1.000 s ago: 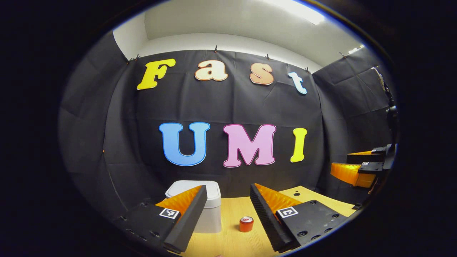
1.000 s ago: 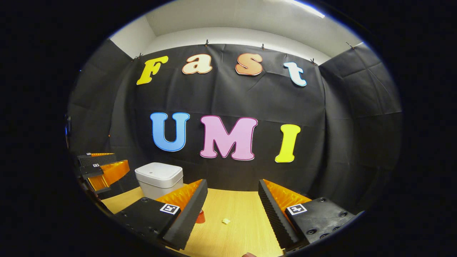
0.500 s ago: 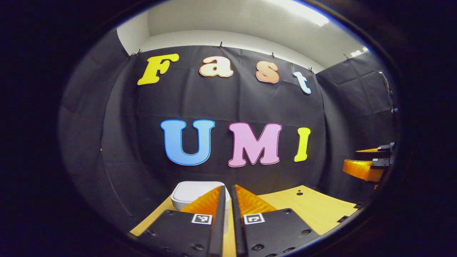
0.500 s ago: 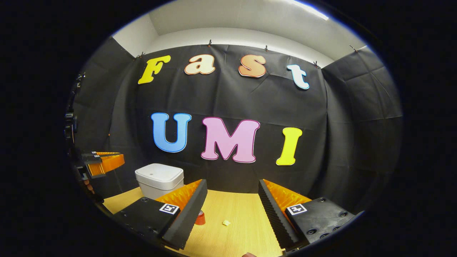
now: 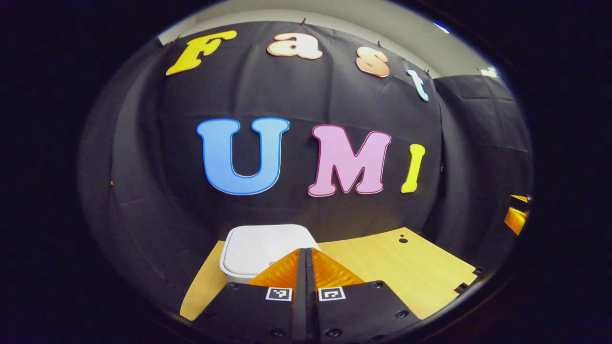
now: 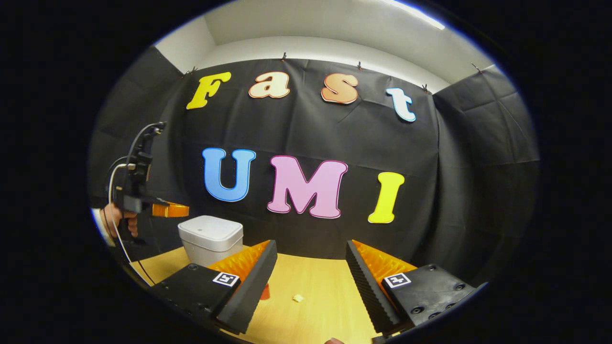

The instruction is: Press the lid of the desktop garbage bin to open it, pick up the crumpled paper on the desktop and throw it into the bin, then pick up the pop can on the desktop and drop it into the bin, and finally close the garbage bin lid.

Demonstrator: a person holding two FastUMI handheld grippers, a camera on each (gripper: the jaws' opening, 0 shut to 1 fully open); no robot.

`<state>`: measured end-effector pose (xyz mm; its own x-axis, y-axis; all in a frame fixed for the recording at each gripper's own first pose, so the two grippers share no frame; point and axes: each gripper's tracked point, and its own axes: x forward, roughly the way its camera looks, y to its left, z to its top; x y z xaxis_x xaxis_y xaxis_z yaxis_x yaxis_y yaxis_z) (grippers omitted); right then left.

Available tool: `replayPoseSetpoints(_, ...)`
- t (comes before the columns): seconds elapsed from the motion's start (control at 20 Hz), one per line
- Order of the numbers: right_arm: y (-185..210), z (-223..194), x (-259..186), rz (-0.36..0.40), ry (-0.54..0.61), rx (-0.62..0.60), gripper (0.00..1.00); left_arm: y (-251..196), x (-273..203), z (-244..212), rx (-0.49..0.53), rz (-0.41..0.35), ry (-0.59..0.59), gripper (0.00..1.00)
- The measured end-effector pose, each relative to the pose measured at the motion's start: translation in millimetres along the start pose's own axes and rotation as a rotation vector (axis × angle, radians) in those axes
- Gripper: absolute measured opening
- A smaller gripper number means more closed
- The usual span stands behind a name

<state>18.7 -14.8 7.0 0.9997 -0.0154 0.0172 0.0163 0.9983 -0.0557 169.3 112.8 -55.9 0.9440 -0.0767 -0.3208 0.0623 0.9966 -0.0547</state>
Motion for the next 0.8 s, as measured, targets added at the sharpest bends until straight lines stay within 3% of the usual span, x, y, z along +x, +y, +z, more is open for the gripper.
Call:
replayPoseSetpoints(0.25,-31.8,-17.0,28.9,0.002,0.015,0.051,0.94,34.1,57.0,-26.1,0.044,0.091,0.160,0.06)
replayPoseSetpoints(0.45,-60.8,-43.3,66.5,0.008,0.062,0.088,0.93,42.3,85.0,-62.1,0.003,0.136,0.296,0.05)
replayPoseSetpoints(0.55,-73.7,-61.6,84.7,0.016,0.089,0.098,0.94,44.7,94.9,-63.4,0.005,0.163,0.296,0.06)
replayPoseSetpoints(0.7,-79.9,-98.3,108.3,0.059,0.154,0.136,0.94,45.9,88.6,-67.5,-0.115,0.183,0.333,0.07)
replayPoseSetpoints(0.8,-81.0,-128.1,122.2,0.089,0.217,0.142,0.94,45.6,88.3,-59.5,-0.102,0.187,0.290,0.07)
